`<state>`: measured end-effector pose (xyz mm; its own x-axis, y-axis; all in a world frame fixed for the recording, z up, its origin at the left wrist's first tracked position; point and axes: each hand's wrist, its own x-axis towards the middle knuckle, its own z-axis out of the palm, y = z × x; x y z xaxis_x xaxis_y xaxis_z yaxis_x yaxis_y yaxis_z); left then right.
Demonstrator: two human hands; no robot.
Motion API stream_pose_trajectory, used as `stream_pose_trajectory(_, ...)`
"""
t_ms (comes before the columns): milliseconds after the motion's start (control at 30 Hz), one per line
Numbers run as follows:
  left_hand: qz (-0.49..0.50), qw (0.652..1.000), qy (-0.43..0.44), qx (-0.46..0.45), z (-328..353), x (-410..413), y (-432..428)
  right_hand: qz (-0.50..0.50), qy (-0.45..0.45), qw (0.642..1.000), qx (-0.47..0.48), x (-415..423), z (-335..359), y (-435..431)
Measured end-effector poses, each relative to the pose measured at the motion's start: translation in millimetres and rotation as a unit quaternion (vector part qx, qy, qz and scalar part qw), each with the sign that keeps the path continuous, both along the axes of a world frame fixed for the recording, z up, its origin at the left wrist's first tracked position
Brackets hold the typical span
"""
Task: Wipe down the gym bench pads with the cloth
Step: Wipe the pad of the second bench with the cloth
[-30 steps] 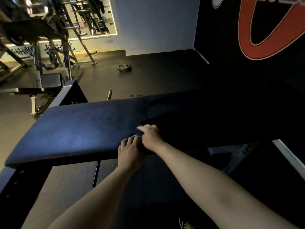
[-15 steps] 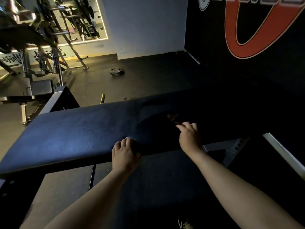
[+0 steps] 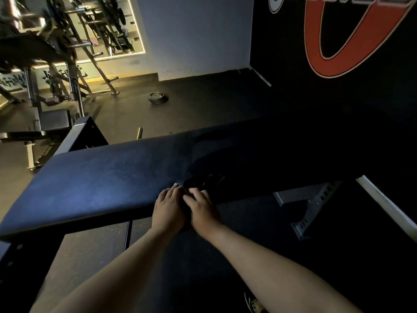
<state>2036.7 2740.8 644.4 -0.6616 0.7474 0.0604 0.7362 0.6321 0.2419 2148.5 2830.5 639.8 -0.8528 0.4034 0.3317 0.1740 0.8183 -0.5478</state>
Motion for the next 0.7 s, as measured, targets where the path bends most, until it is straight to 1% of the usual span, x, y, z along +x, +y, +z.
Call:
stream_pose_trajectory(67,-0.006,1.0,-0.006,0.007,4.4,4.4,0.1,-0.046,0.002,0.999,0.005,15.5,-5.5,12.7)
stream_pose_trajectory(167,-0.013,0.999,-0.004,0.034,10.4,9.2,0.2,-0.161,0.017,0.987,0.021,44.4,-19.9,53.8)
stream_pose_trajectory(267,-0.006,1.0,-0.016,0.026,7.4,8.6,0.6,-0.272,0.04,0.961,-0.036,66.6,-17.6,82.8)
stream_pose_trajectory(333,-0.006,0.999,-0.019,0.036,5.0,9.6,1.2,-0.303,0.053,0.95,-0.06,68.2,-12.1,77.6)
stream_pose_trajectory(400,-0.006,0.999,-0.024,0.04,7.4,12.4,2.0,-0.314,0.068,0.942,-0.101,61.0,-9.6,60.4)
stream_pose_trajectory(500,-0.001,0.999,-0.039,0.023,9.0,9.2,2.0,-0.304,0.084,0.936,-0.157,35.9,-14.9,25.3)
stream_pose_trajectory(633,-0.016,0.999,-0.031,0.01,8.1,3.2,-1.8,-0.25,0.075,0.945,-0.197,2.9,-14.9,-15.6)
stream_pose_trajectory(700,-0.01,0.999,-0.033,0.006,7.7,1.9,-3.9,-0.199,0.055,0.963,-0.175,1.7,-10.6,-18.3)
